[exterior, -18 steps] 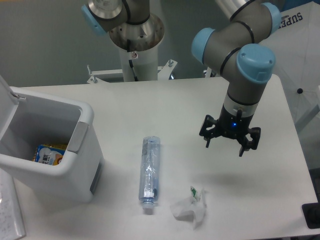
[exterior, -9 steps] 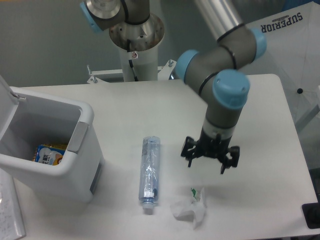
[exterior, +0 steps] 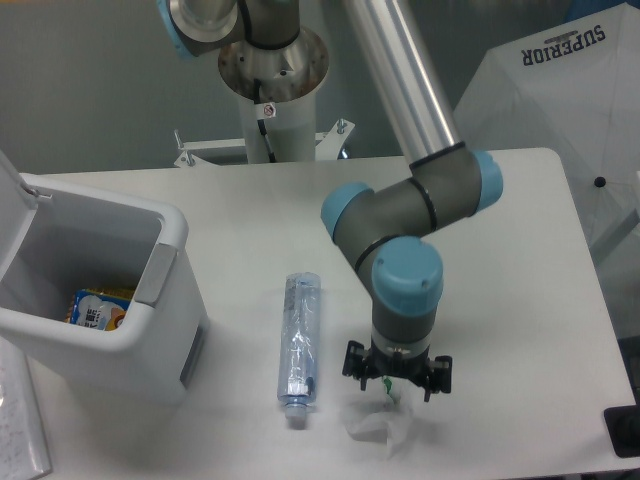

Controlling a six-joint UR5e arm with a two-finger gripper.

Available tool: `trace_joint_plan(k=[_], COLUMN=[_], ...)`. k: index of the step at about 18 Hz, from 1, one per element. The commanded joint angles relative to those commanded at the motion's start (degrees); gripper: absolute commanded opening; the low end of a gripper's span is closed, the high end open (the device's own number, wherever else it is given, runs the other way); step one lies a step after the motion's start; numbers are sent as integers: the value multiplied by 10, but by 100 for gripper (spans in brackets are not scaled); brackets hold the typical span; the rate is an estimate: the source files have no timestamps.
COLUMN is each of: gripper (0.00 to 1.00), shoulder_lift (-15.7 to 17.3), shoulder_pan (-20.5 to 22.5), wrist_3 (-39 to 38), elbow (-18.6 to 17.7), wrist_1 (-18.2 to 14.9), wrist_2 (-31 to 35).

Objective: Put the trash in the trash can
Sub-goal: 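Close the gripper on the white tissue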

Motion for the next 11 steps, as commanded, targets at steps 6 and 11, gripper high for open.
trace_joint_plan(k=[6,11], gripper=[85,60], shoulder_lift=[-25,-40], shoulder_pan=[-15,-22], wrist_3=[0,2], elbow=[22,34], wrist_1=[0,-1], wrist_2=[45,46])
